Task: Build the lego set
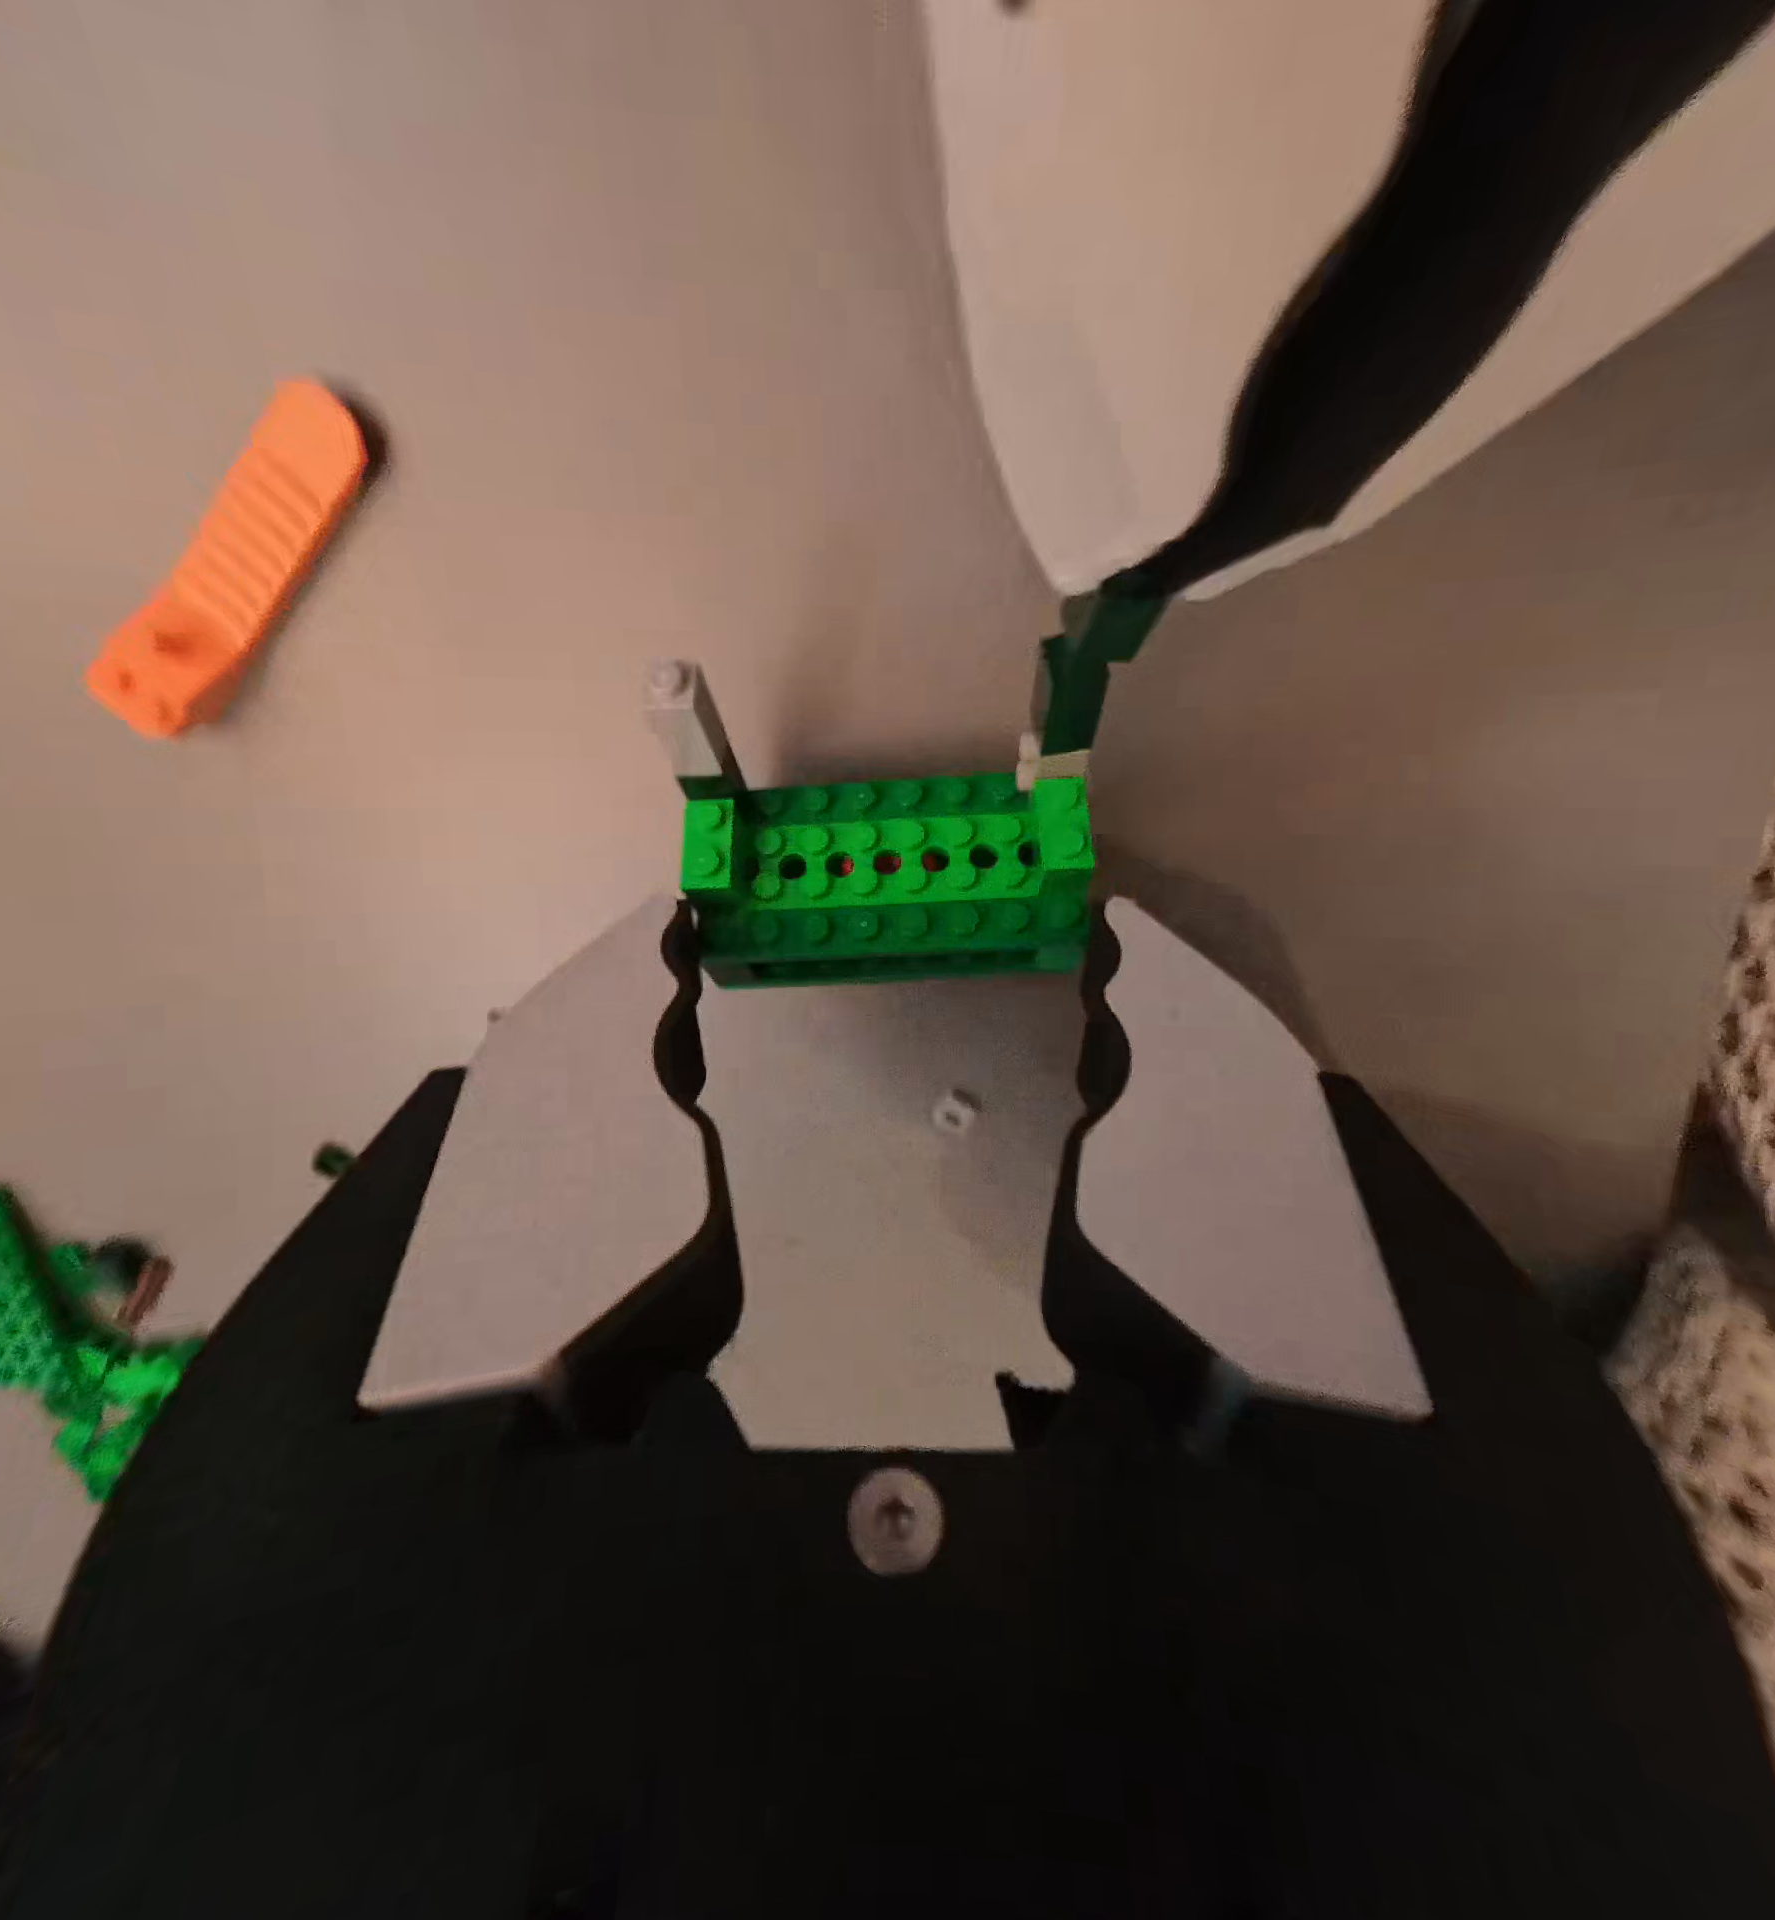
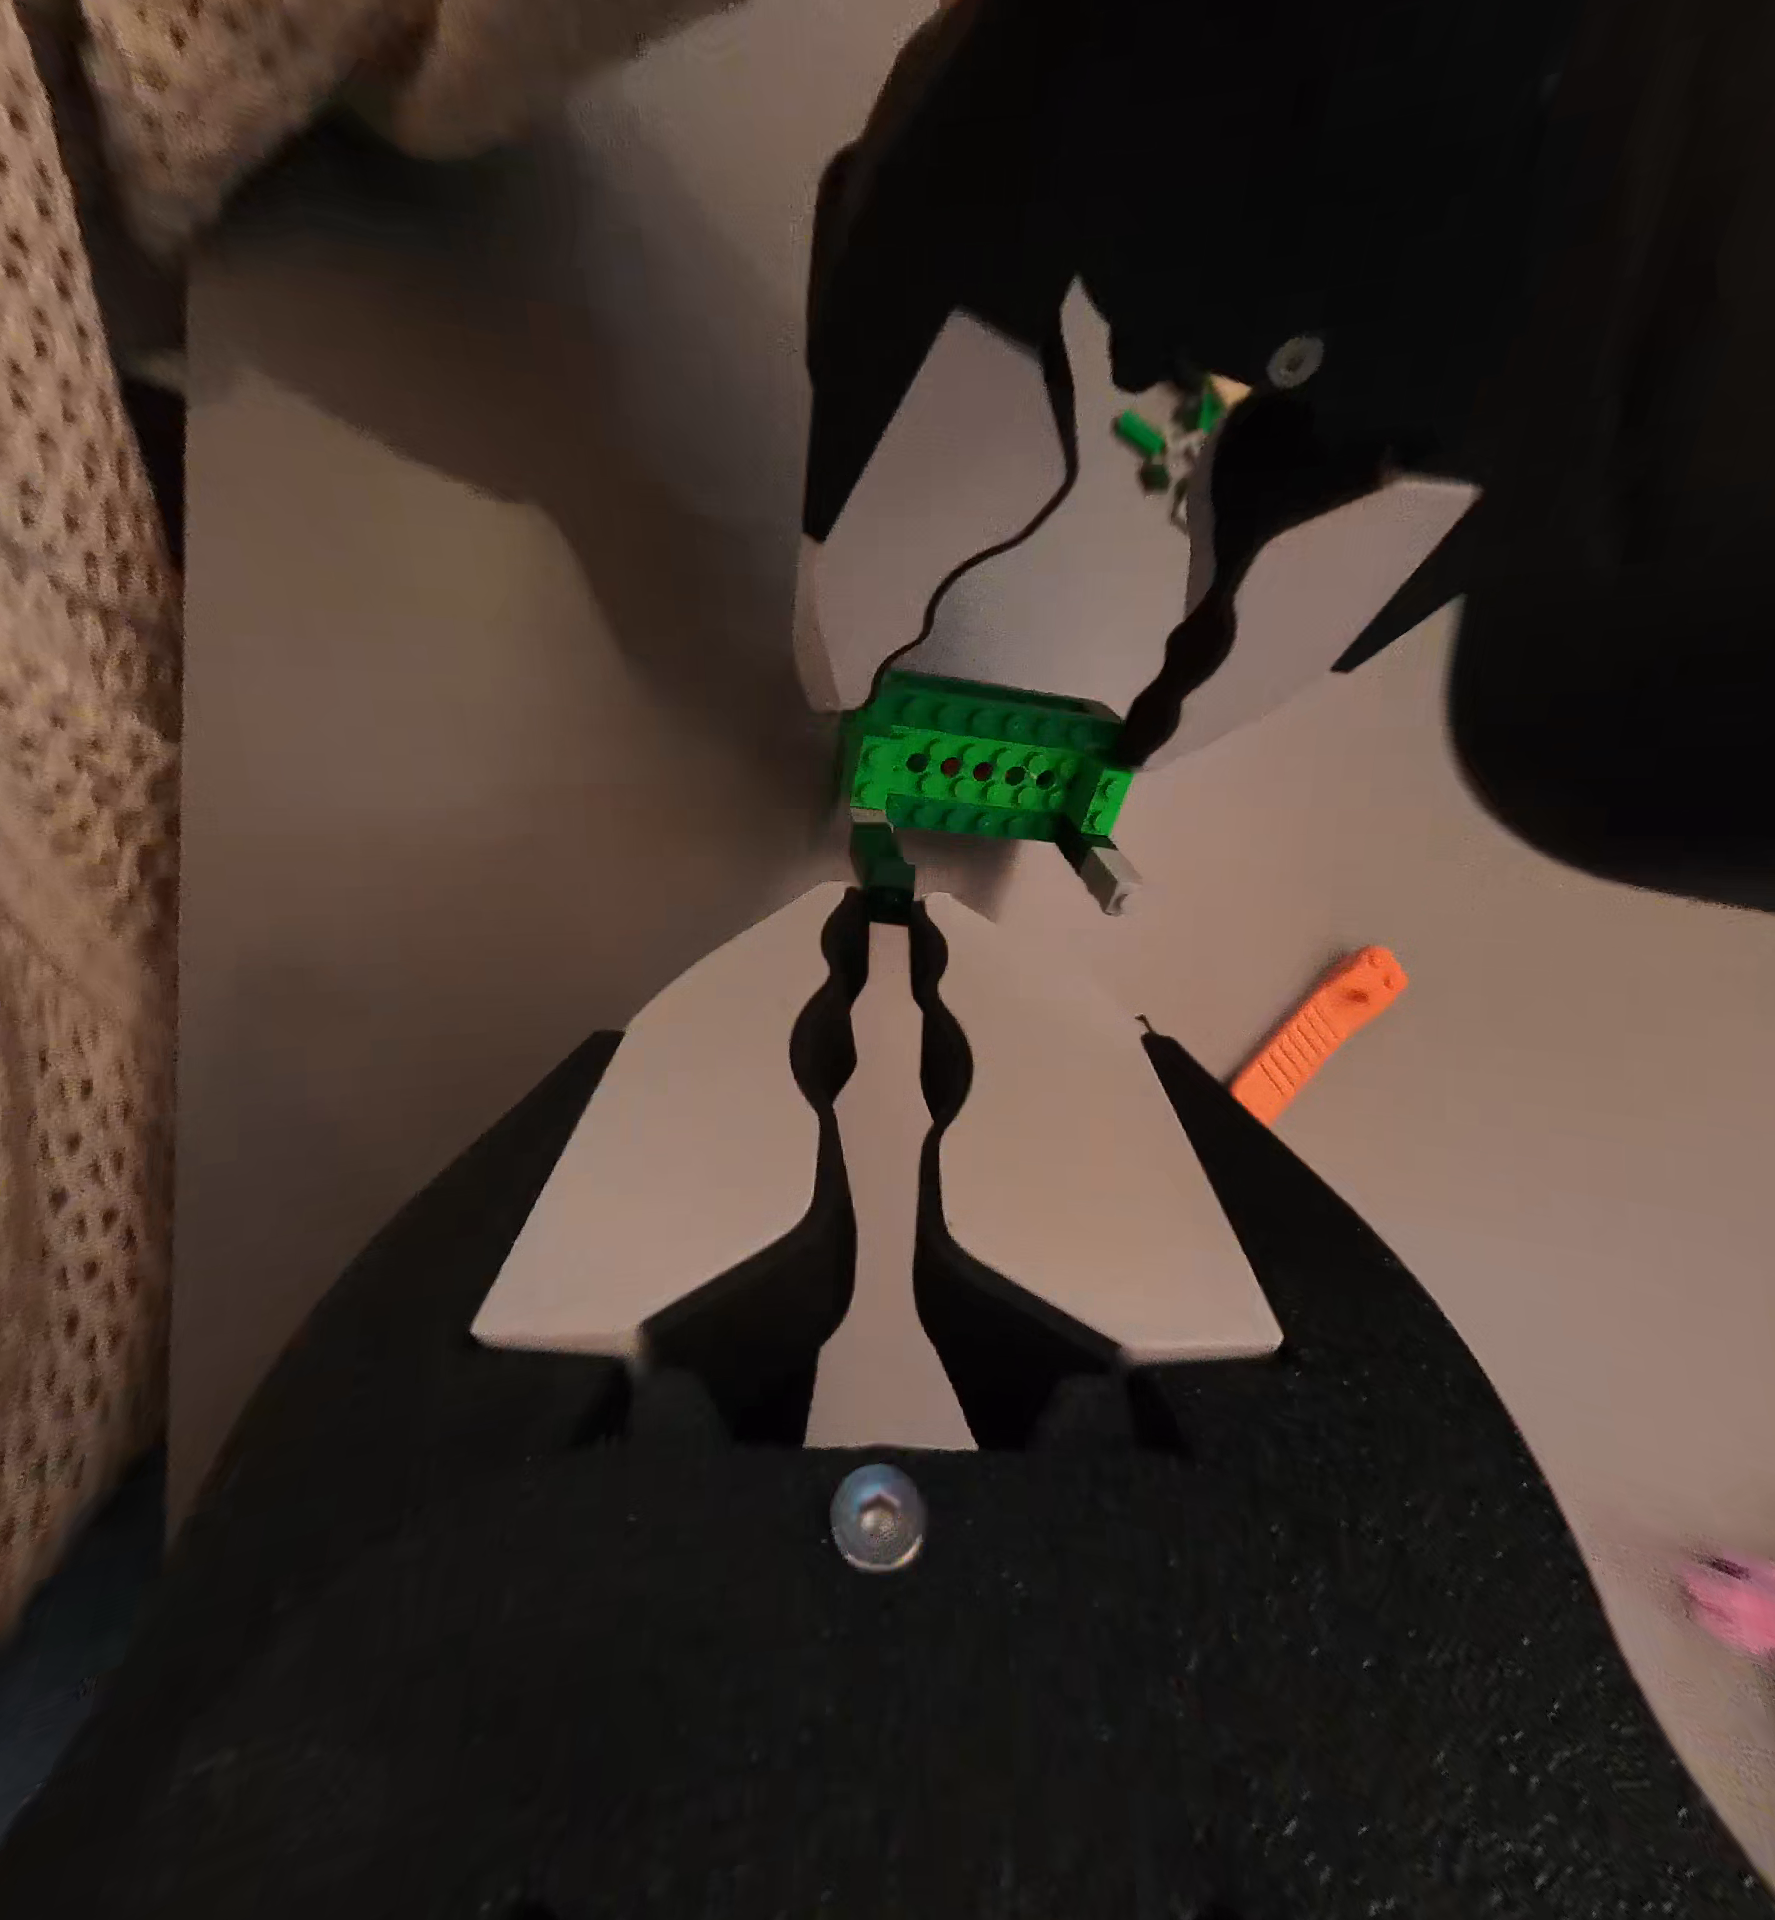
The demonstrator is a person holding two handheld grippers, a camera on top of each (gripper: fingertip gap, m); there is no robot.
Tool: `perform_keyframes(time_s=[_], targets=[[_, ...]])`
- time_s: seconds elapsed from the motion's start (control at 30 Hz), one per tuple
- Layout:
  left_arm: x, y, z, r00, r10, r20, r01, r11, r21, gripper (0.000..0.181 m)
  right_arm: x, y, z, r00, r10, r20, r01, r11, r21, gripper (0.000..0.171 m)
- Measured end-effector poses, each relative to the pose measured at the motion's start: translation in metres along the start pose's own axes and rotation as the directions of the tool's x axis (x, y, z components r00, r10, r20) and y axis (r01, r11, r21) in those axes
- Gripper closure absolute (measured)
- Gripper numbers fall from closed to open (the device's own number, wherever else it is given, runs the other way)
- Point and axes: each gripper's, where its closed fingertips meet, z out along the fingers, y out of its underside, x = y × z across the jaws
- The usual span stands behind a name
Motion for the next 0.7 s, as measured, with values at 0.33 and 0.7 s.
perform_keyframes(time_s=[0.33,0.7], targets=[[-0.007,0.024,-0.004,0.972,0.212,-0.098,-0.233,0.876,-0.422,0.111,-0.004,-0.015,0.023,0.965,0.209,-0.155,-0.159,0.945,0.285,0.164],[-0.006,0.021,-0.001,0.956,0.250,-0.155,-0.294,0.826,-0.481,0.110,-0.008,-0.009,0.042,0.950,0.243,-0.195,-0.198,0.955,0.222,0.164]])
